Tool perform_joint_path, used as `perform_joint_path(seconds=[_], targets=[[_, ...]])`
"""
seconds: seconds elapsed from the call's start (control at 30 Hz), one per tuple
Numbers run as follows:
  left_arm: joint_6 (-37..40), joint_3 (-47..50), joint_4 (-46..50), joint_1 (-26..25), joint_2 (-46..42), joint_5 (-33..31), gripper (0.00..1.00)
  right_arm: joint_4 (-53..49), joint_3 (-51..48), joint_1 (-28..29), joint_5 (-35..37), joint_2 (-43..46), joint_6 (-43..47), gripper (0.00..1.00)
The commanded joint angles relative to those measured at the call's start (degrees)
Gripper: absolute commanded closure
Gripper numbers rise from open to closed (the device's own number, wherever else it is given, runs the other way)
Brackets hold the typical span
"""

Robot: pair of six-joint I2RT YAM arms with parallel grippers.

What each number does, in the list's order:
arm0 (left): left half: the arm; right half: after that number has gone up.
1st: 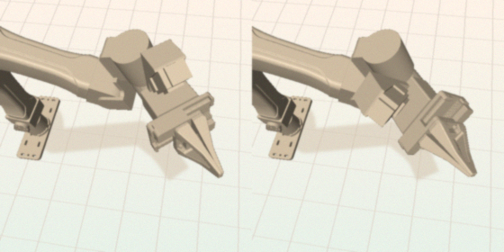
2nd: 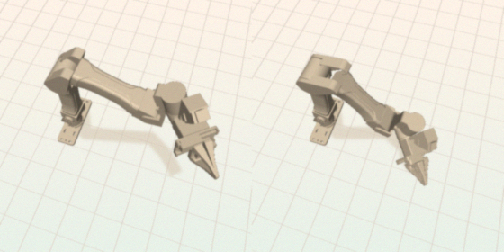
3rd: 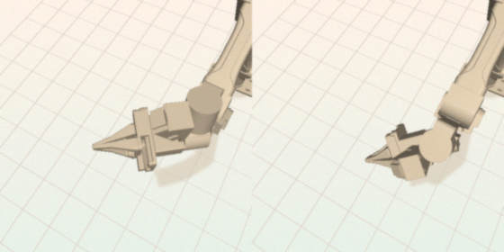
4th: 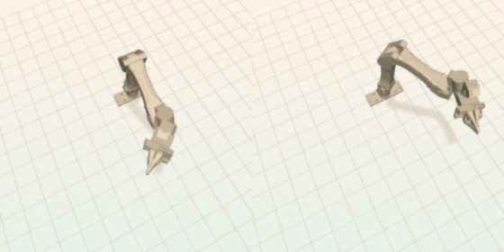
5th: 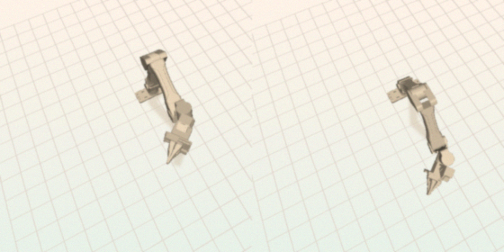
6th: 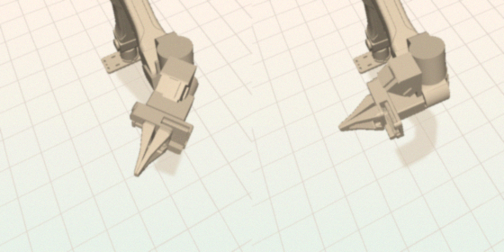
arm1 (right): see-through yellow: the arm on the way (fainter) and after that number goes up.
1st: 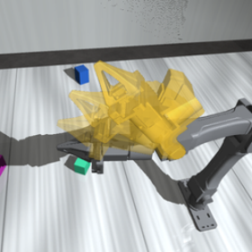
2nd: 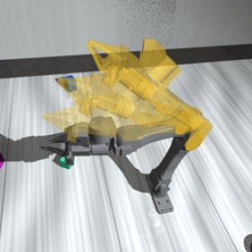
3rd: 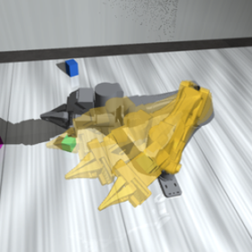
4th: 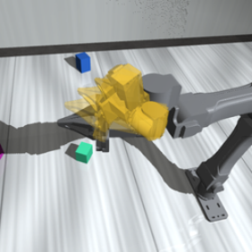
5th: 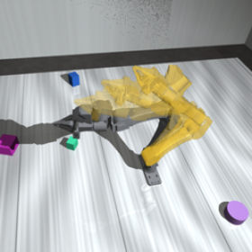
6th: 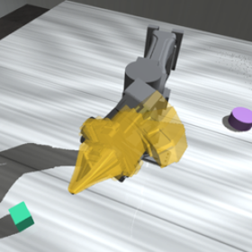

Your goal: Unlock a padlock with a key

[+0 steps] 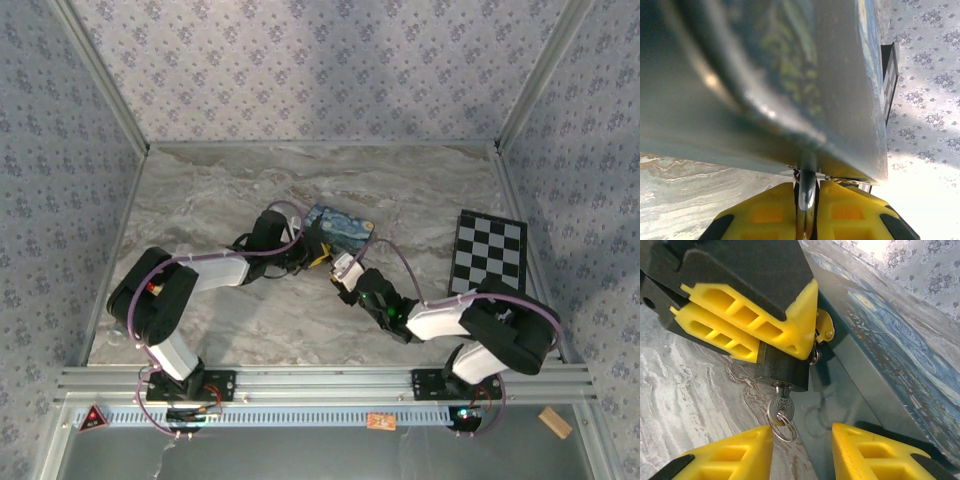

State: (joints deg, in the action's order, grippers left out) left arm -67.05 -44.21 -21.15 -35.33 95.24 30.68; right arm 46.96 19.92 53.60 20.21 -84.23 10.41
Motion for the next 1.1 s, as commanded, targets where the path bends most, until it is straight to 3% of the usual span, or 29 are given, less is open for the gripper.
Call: perform_joint_path(seconds=[0.0, 0.07, 0.23, 0.7, 1.07], targets=[[0.8, 0.1, -2.2, 0.6, -2.5, 0.9, 1.00, 1.6, -0.8, 0.2, -0.2, 1.8, 1.8, 0.62], [0.7, -0.1, -2.5, 0.7, -2.4, 1.2, 1.00, 2.6, -1.4, 0.3, -0.9, 1.9, 2.5, 0.56], [0.3, -0.2, -2.9, 0.6, -2.8, 1.3, 1.00, 4.4, -2.3, 0.9, -1.2, 1.3, 4.4, 0.55], [0.3, -0.3, -1.6, 0.6, -4.1, 1.7, 1.00, 13.1, -2.3, 0.9, 0.7, -4.9, 9.2, 0.60], [0.4, -0.2, -1.9, 0.7, -3.5, 1.6, 1.00, 13.9, -0.4, 1.4, 1.3, -6.0, 9.8, 0.66]])
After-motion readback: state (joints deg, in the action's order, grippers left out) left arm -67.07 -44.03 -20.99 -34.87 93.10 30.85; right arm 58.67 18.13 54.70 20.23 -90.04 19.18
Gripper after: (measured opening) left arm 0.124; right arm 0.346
